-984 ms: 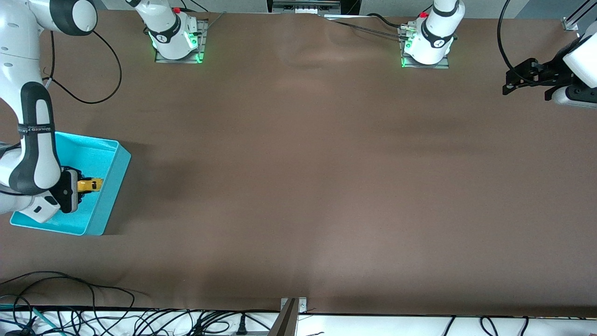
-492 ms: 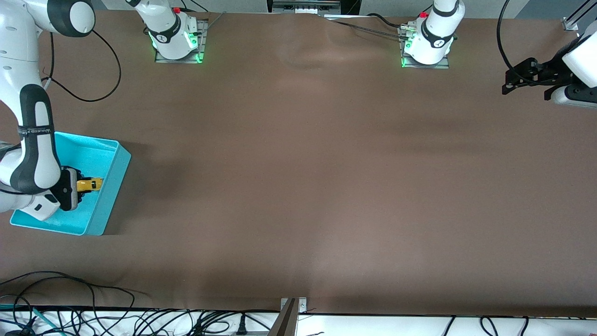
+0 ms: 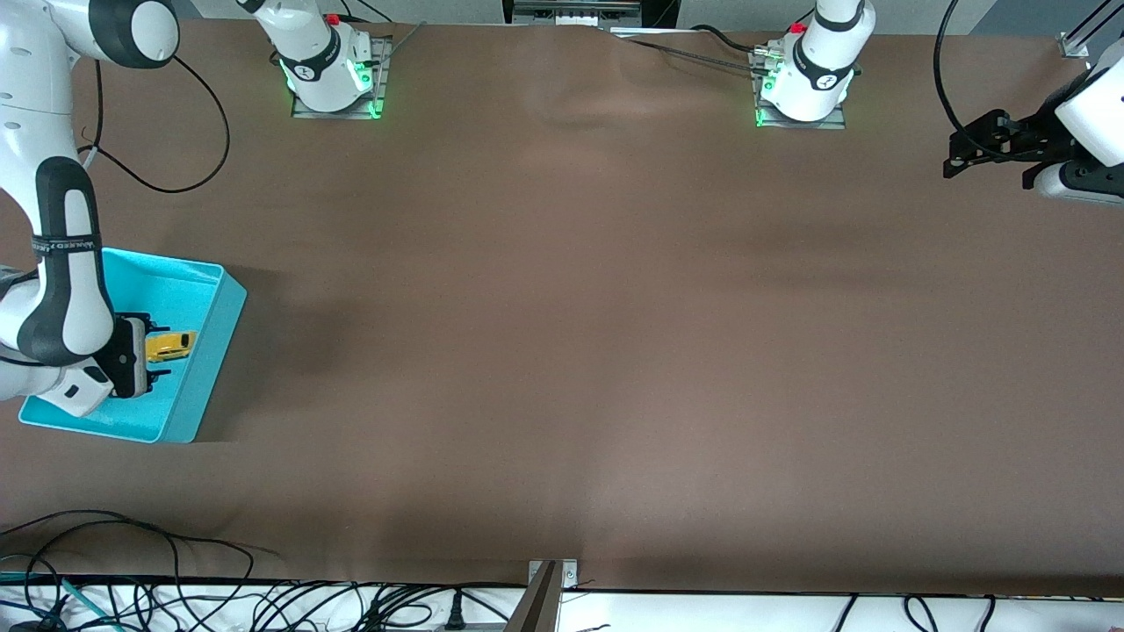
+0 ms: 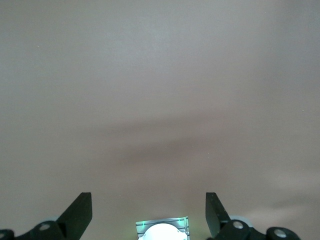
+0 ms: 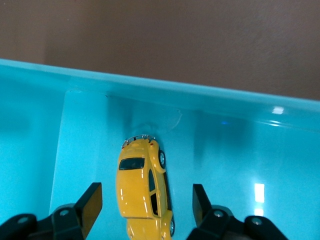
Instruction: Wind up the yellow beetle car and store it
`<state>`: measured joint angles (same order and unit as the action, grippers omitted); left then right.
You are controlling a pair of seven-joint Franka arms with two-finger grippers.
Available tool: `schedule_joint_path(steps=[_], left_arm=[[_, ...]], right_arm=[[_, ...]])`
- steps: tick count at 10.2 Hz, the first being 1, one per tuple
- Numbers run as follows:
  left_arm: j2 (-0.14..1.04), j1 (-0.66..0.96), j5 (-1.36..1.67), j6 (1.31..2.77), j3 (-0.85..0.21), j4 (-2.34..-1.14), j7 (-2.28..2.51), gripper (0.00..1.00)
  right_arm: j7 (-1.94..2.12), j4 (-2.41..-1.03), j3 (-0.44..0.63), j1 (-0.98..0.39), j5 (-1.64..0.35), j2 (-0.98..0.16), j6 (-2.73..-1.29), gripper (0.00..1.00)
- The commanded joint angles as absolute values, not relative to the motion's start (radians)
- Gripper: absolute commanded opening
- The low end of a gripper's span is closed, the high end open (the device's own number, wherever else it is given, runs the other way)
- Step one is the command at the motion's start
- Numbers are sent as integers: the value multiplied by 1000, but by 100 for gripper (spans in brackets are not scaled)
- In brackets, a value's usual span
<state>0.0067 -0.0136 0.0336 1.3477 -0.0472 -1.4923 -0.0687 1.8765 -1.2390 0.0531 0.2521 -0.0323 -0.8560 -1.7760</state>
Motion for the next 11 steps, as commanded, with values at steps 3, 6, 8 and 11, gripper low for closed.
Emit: schedule_joint_path(steps=[3, 6, 8, 11], left_arm=[[26, -14, 48, 1325, -44, -1465, -86, 100], [28, -12, 48, 1325, -44, -1465, -86, 100], [28, -14, 48, 1325, -44, -1466, -86, 100], [28, -12, 48, 1325, -44, -1465, -86, 100]], right_arm=[[1601, -1241, 45, 247, -74, -691, -1619, 94], [1390, -1243, -26, 245, -74, -586, -1609, 100], [1214, -1241, -70, 247, -81, -557, -1516, 100], [980, -1241, -110, 245, -147, -503, -1500, 100]])
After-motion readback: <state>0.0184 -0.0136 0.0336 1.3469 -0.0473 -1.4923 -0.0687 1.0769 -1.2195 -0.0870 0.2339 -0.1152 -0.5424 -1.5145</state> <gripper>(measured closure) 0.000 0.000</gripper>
